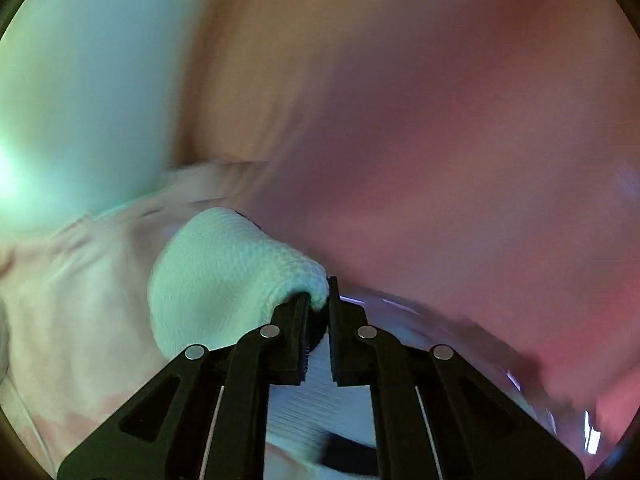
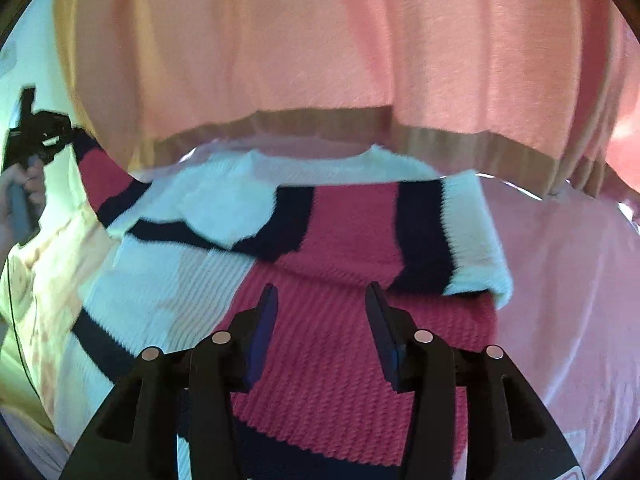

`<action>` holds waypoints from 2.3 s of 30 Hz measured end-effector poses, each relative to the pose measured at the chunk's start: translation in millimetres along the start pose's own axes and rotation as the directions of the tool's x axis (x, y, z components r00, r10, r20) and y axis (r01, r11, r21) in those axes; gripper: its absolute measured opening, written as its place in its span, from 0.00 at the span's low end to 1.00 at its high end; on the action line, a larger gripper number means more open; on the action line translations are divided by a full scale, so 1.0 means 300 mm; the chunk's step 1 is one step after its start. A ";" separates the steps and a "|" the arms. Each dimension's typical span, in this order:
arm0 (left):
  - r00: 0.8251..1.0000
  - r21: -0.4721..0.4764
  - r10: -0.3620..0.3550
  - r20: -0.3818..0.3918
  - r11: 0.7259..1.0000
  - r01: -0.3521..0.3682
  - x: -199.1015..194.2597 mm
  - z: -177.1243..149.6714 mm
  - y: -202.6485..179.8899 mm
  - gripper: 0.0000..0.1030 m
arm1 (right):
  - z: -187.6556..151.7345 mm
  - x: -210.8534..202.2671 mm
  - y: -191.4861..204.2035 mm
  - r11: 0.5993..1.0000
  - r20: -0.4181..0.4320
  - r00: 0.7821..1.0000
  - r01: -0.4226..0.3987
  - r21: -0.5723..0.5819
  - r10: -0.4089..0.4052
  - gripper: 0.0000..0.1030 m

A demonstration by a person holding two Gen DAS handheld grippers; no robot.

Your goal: Fold small clothes

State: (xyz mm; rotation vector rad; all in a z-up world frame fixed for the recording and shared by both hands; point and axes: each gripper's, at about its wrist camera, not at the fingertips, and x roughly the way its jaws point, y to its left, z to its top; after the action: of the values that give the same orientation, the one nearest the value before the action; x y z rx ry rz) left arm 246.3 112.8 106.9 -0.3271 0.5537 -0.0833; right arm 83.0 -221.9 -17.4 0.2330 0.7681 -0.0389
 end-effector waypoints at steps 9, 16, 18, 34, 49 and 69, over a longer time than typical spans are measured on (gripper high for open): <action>0.901 0.215 -0.154 -0.406 0.942 0.258 0.055 -0.581 -0.644 0.31 | 0.043 -0.035 -0.113 0.994 0.016 0.995 0.098 0.052 -0.099 0.52; 0.912 -0.032 -0.137 -0.386 0.990 0.135 0.045 -0.552 -0.327 0.59 | 0.059 0.009 -0.128 0.997 -0.033 0.999 0.042 0.072 -0.039 0.59; 0.921 -0.107 -0.134 -0.366 0.989 0.102 0.066 -0.503 -0.243 0.59 | 0.068 0.053 -0.121 0.994 -0.056 0.998 -0.007 0.108 0.013 0.59; 0.884 -0.290 -0.004 -0.467 0.945 -0.149 0.335 -0.499 0.005 0.33 | 0.188 0.491 0.240 0.972 -0.114 0.986 0.100 -0.211 -0.126 0.31; 0.891 -0.299 0.018 -0.453 0.939 -0.172 0.325 -0.506 0.028 0.31 | 0.089 0.338 -0.333 0.957 -0.175 0.984 0.042 0.287 0.009 0.54; 0.927 -0.341 0.066 -0.368 0.918 -0.200 0.321 -0.520 0.117 0.09 | 0.099 0.420 -0.385 0.959 -0.144 0.984 -0.064 0.276 0.107 0.05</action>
State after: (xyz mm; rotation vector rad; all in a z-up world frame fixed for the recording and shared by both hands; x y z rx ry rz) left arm 245.1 85.9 -77.8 -0.6531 0.9505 0.1040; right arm 180.1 -334.6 -106.4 0.5345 0.9092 -0.0435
